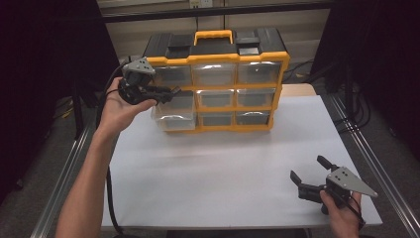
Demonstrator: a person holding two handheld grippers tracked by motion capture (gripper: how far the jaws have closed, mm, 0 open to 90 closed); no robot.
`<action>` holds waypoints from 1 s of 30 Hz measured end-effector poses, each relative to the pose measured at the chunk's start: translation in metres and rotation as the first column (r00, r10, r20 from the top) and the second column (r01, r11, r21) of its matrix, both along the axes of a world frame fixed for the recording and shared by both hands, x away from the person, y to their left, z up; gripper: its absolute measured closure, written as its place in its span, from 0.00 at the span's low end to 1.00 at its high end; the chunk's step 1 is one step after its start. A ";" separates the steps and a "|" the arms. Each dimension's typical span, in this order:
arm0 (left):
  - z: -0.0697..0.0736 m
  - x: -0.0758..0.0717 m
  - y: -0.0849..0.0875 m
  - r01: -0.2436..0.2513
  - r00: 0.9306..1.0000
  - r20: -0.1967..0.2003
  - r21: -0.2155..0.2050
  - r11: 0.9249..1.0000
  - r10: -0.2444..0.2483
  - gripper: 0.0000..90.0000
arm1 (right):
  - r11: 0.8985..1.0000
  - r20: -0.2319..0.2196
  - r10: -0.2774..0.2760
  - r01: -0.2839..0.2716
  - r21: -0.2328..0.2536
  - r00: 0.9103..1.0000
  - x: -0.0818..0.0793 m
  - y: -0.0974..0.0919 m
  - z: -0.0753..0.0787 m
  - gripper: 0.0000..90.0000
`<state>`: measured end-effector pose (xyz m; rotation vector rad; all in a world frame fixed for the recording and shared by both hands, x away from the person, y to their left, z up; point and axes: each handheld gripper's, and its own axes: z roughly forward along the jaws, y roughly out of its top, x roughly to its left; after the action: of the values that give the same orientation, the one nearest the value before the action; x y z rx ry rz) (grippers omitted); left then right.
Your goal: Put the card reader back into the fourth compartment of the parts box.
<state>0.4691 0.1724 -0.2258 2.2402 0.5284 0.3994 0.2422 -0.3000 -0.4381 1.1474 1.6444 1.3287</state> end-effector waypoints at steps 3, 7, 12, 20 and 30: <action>-0.002 0.007 0.004 -0.022 1.000 -0.008 0.000 1.000 0.022 0.82 | 1.000 0.000 -0.001 0.001 0.001 1.000 0.000 0.000 0.000 0.00; -0.005 0.013 0.005 -0.019 0.999 -0.031 0.010 1.000 0.020 0.82 | 1.000 0.001 0.000 0.000 -0.001 1.000 0.000 0.000 0.000 0.01; -0.009 0.012 0.002 -0.001 0.999 -0.051 0.026 1.000 0.002 0.82 | 1.000 -0.001 -0.002 0.002 -0.001 1.000 0.000 0.000 0.000 0.00; -0.017 0.011 -0.005 0.008 0.997 -0.074 0.048 0.999 -0.005 0.82 | 1.000 0.000 0.000 0.000 -0.002 1.000 0.000 0.000 0.000 0.01; -0.023 0.014 -0.010 0.017 0.995 -0.097 0.092 0.996 -0.008 0.82 | 1.000 -0.001 0.000 0.000 -0.003 1.000 0.000 0.000 0.000 0.01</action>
<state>0.4835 0.1627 -0.2488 2.3598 0.5561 0.3163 0.2425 -0.3000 -0.4384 1.1463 1.6474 1.3252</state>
